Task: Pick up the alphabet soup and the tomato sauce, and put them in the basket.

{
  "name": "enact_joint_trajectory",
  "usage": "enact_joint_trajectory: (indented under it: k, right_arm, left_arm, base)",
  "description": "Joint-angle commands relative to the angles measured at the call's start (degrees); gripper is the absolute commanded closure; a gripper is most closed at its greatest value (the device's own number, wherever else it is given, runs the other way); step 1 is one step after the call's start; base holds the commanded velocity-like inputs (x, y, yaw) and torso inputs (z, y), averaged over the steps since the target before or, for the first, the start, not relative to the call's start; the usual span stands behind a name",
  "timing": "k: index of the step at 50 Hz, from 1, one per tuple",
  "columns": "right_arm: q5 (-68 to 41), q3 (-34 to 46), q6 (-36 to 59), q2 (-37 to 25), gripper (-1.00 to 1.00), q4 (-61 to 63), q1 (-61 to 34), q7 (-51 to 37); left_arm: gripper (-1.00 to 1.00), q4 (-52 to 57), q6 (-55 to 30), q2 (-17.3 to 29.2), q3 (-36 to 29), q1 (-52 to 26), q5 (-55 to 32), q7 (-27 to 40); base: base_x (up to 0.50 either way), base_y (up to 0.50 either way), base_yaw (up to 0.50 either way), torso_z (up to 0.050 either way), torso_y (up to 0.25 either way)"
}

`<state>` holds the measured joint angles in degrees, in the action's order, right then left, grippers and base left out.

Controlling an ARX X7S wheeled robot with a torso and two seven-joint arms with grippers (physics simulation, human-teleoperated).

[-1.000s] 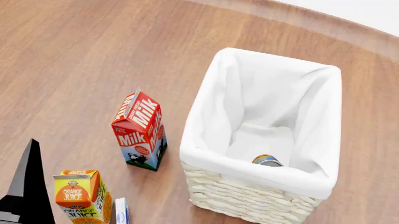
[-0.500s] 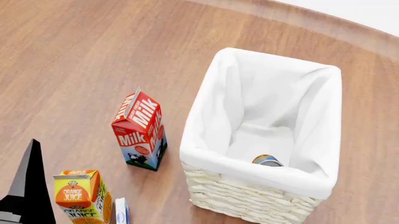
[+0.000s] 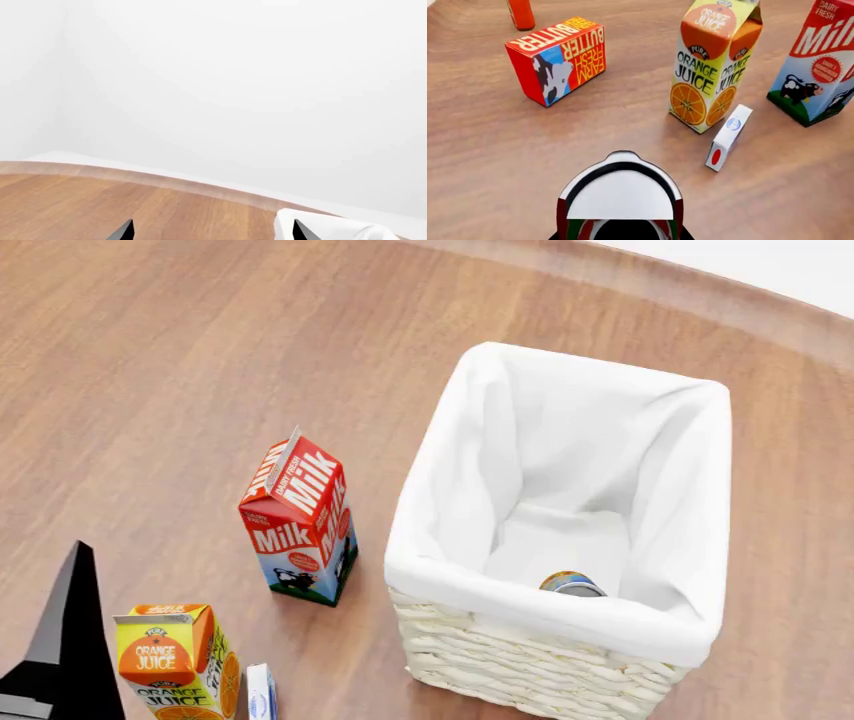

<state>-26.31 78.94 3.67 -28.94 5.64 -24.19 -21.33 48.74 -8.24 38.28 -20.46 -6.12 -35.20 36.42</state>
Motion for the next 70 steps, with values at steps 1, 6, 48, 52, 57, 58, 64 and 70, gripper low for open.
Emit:
enact_joint_trajectory:
  k: [1, 6, 48, 52, 57, 58, 64, 70]
  right_arm:
    - [1.74, -1.18, 1.93, -6.54, 1.0, 11.29, 1.14, -5.47]
    - [1.69, -1.85, 3.92, -9.35, 1.0, 17.7, 1.28, -8.61]
    - [-1.38, -11.55, 6.77, -32.26, 1.0, 47.21, 0.97, -26.14]
    - [-4.06, -13.38, 6.17, -35.04, 1.0, 48.8, 0.43, -27.99]
    - [-5.63, -14.86, 5.89, -37.96, 1.0, 50.57, -0.39, -29.3]
    - [-5.79, -15.0, 5.94, -38.28, 1.0, 50.8, -0.5, -29.46]
    - [-7.77, -16.81, 4.21, -42.4, 1.0, 52.13, -1.15, -31.25]
    - [-11.8, -18.86, 3.37, -45.73, 1.0, 53.4, -2.81, -33.57]
  left_arm:
    - [-1.0, -0.11, 0.02, -0.06, -0.32, -0.06, 0.21, -0.02]
    - [-1.0, 0.17, -0.24, -0.01, -0.43, -0.21, 0.13, 0.18]
    - [-1.0, 0.85, -0.29, 0.4, -0.76, -0.44, 0.15, 0.72]
    - [-1.0, 0.56, -0.06, 0.33, -0.86, -0.34, 0.32, 0.59]
    - [-1.0, 0.56, -0.05, 0.42, -0.81, -0.39, 0.18, 0.64]
    - [-1.0, 0.66, -0.11, 0.46, -0.79, -0.42, 0.1, 0.71]
    - [-1.0, 0.97, -0.19, 0.65, -0.7, -0.4, -0.04, 0.93]
    - [-1.0, 0.44, 0.18, 0.47, -0.89, -0.37, 0.26, 0.64]
  base:
    - [0.0, 0.0, 0.0, 0.0, 0.0]
    - [0.0, 0.0, 0.0, 0.002, 0.0]
    - [0.0, 0.0, 0.0, 0.0, 0.0]
    - [0.0, 0.0, 0.0, 0.0, 0.0]
    - [0.0, 0.0, 0.0, 0.0, 0.0]
    - [0.0, 0.0, 0.0, 0.0, 0.0]
    - [0.0, 0.0, 0.0, 0.0, 0.0]
    - [0.0, 0.0, 0.0, 0.0, 0.0]
